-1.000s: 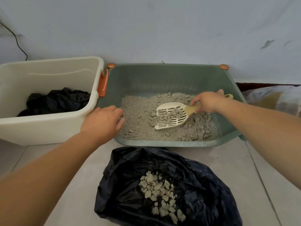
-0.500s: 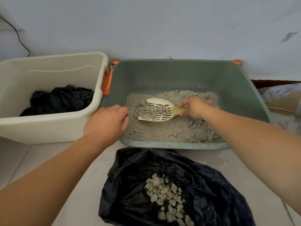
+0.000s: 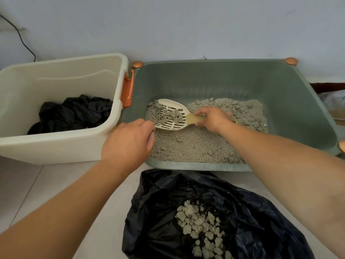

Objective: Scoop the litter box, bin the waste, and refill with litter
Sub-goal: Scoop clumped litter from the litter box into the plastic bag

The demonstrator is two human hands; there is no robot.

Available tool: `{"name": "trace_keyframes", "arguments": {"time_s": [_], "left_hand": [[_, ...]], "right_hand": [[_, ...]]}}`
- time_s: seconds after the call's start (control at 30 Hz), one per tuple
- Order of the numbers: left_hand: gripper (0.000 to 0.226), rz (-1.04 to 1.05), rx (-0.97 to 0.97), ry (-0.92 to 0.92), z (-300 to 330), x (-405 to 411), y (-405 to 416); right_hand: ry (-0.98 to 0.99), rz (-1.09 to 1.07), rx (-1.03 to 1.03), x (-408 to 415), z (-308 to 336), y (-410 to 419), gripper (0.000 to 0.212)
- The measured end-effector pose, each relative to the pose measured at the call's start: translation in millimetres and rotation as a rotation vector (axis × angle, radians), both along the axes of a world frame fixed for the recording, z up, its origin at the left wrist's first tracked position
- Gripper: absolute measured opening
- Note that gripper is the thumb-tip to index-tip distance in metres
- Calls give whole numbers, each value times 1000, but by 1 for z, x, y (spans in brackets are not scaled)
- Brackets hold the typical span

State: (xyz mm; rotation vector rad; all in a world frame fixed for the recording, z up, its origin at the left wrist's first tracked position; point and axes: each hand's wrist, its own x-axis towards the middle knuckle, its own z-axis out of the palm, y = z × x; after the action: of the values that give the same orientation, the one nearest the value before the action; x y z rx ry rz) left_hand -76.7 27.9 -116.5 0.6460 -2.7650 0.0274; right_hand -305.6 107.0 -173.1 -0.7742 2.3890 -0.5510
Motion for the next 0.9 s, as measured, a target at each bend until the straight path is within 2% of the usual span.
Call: {"name": "trace_keyframes", "arguments": {"time_s": [0.1,0.2,0.43,0.7,0.8,0.9], "left_hand": [[37,4,2,-3,1,0,0],[23,13,1,-9,2,0,0],[2,16,-1,-47,3,0,2],[27,85,54,-158,10,0,6],[31,105,31,-260,15,0,12],[32,98,93,-262,19,-1,12]], "right_hand": [[-101,-24,-83,-3,-4,6,39],[-194,-17,-175,-3,0,10,34],[-131,-20,-202,-12,9,26,36],[-40,115,-100,-18,25,56,34],[-2,150,-63,-20,45,69,37],[33,175,0,-23,62,80,35]]}}
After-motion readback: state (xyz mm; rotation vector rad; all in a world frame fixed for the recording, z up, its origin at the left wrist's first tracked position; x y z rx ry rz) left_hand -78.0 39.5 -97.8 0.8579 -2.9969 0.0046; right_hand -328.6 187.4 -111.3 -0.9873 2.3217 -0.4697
